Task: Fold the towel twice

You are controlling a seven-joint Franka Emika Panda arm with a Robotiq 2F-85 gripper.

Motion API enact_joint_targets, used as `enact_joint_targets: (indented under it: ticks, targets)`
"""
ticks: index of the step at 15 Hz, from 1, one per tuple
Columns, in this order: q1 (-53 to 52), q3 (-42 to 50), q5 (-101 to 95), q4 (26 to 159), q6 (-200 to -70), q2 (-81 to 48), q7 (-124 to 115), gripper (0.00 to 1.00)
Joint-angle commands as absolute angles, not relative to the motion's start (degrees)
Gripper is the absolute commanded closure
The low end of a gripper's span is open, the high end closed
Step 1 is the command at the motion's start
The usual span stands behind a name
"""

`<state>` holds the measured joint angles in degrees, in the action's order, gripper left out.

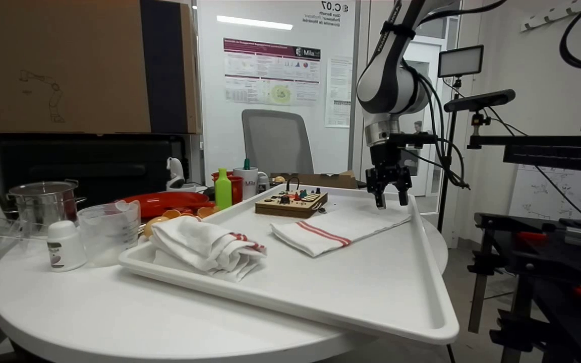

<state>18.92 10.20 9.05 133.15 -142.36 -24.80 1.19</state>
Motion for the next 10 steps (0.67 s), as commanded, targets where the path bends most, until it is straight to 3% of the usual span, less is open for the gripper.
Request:
enact_joint_targets:
  ticks: [1, 8, 10]
  targets:
    - [18.44, 10.50, 10.00, 131.96, -141.99, -26.28, 0.45, 0.39]
    - [18.32, 10.69, 9.79, 131.65, -141.91, -26.70, -0.25, 0.92]
    - [18.19, 10.76, 9.63, 131.66, -141.86, -26.43, -0.50, 1.00]
